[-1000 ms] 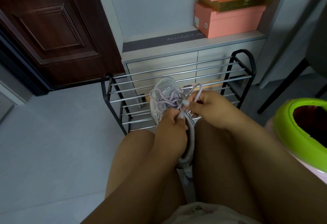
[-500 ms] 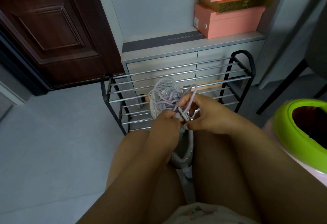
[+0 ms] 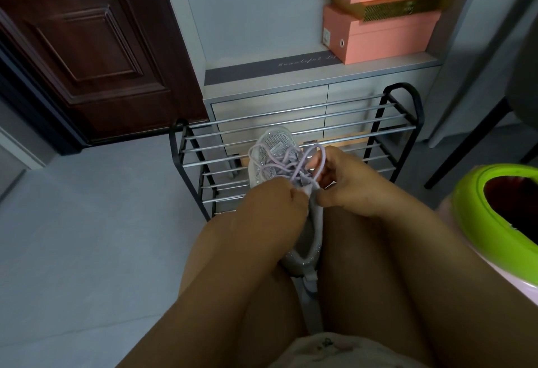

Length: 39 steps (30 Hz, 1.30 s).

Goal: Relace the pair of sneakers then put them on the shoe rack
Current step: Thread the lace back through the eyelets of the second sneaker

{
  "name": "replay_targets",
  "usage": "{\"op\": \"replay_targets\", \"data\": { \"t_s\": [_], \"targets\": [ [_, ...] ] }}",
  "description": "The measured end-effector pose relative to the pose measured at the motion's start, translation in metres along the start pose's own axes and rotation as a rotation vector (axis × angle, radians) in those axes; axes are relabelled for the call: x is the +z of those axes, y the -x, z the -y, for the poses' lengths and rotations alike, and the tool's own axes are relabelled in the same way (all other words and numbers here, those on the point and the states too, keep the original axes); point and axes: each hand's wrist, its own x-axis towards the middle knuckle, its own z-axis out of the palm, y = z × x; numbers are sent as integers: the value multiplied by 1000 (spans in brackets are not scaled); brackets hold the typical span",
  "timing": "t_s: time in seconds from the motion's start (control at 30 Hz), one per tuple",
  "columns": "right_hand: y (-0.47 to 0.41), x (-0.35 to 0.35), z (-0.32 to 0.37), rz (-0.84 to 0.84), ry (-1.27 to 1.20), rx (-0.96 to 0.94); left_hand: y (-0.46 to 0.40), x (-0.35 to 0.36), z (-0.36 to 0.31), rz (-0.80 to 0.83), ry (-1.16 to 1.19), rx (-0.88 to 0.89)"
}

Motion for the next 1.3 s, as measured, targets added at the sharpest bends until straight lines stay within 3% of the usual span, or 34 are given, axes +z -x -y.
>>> {"op": "replay_targets", "data": {
  "t_s": [0.17, 0.27, 0.4, 0.47, 0.57, 0.73, 0.9, 1.0, 1.1, 1.23, 1.3],
  "targets": [
    [-2, -1, -7, 16, 7, 17, -11, 12, 2, 41, -43, 37],
    [-6, -4, -15, -24, 20, 45, -8, 4, -2, 84, 128, 30],
    [-8, -4, -21, -66, -41, 115, 7, -25, -11, 281, 403, -57],
    [-8, -3, -20, -62, -43, 113, 8, -32, -12, 306, 321, -82],
    [-7, -3, -14, -38, 6, 85, 0, -24, -8, 215, 175, -76],
    [-5, -3, -9, -13, 57, 70, -12, -2, 0, 128, 18, 40],
    [-4, -4, -9, -30, 51, 78, -12, -6, 0, 110, 173, -16],
    [-6, -5, -10, -22, 56, 108, -3, -22, -1, 297, 251, -9],
    [-4, -7, -10, 12, 67, 95, 6, -34, 3, 410, 147, 59],
    [-2, -6, -6, 40, 154, 21, 4, -37, 14, 366, 109, 76],
    [-1, -6, -4, 47, 185, 0, -1, -37, 19, 231, 119, 48]
  ]
}}
